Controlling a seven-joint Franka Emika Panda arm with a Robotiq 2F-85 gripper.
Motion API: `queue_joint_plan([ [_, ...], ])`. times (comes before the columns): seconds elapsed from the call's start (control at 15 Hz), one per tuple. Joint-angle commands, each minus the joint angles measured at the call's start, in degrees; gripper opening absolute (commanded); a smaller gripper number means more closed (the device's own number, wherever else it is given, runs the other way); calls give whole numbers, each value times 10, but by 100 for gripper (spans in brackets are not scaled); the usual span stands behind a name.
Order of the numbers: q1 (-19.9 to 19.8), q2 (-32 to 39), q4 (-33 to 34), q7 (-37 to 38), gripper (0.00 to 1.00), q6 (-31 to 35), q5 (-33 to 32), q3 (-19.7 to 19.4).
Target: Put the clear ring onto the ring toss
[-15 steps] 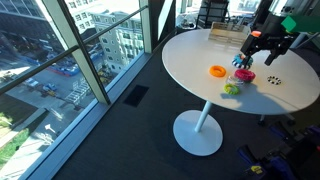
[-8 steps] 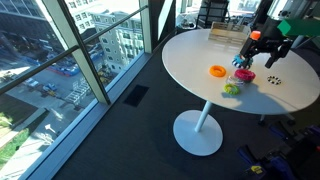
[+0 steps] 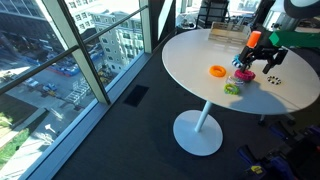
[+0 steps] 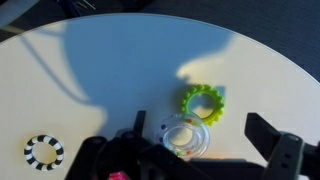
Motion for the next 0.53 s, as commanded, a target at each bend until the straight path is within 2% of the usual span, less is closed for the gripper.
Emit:
queue_joint_plan([
  [0.0, -2, 38, 19, 0, 100, 32, 13, -6],
  [0.47, 2, 105, 51, 2, 100, 82, 25, -11],
])
